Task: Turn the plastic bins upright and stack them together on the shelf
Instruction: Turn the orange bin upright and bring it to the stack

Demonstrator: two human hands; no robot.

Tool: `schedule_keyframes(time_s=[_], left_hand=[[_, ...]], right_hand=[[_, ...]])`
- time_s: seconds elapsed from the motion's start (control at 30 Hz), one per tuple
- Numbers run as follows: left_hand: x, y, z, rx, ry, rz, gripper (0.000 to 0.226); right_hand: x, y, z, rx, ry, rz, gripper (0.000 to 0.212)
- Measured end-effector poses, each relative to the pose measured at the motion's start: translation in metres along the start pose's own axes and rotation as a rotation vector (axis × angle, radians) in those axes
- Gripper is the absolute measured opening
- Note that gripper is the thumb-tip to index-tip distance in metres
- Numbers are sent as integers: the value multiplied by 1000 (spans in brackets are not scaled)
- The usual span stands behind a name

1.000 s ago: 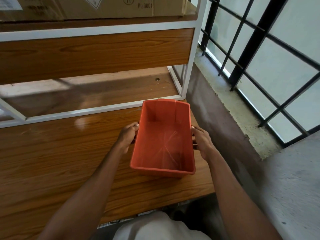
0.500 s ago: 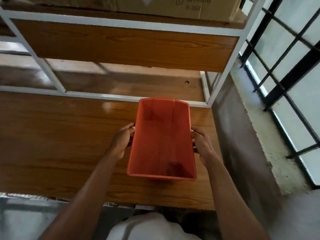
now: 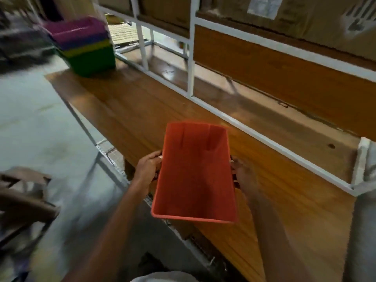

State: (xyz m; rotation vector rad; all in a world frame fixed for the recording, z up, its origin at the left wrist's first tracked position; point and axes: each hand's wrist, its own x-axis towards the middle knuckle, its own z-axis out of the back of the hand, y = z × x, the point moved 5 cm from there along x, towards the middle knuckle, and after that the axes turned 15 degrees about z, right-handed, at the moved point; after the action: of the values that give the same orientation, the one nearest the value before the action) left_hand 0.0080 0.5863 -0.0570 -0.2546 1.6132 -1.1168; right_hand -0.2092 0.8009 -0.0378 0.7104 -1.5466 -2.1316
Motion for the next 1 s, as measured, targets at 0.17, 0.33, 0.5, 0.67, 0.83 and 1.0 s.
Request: schedule_keyframes(time_s=[0.17, 0.33, 0.5, 0.67, 0.83, 1.0], left_hand=[[-1, -17, 92, -125, -87, -23, 37], [15, -42, 193, -211, -183, -42, 35], [40, -73, 268, -197, -234, -56, 37], [79, -111, 336, -246, -289, -73, 35], [138, -157, 389, -286, -311, -87, 36], [202, -206, 441, -276, -367, -80, 38]], right_hand=[[17, 41, -100, 10, 153, 25, 36], [41, 79, -208, 48, 301, 54, 31], [70, 108, -293, 94, 346, 55, 23], [112, 134, -374, 95, 390, 94, 24], [168, 169, -454, 122, 436, 116, 25], [230, 204, -534, 184, 484, 110, 23]])
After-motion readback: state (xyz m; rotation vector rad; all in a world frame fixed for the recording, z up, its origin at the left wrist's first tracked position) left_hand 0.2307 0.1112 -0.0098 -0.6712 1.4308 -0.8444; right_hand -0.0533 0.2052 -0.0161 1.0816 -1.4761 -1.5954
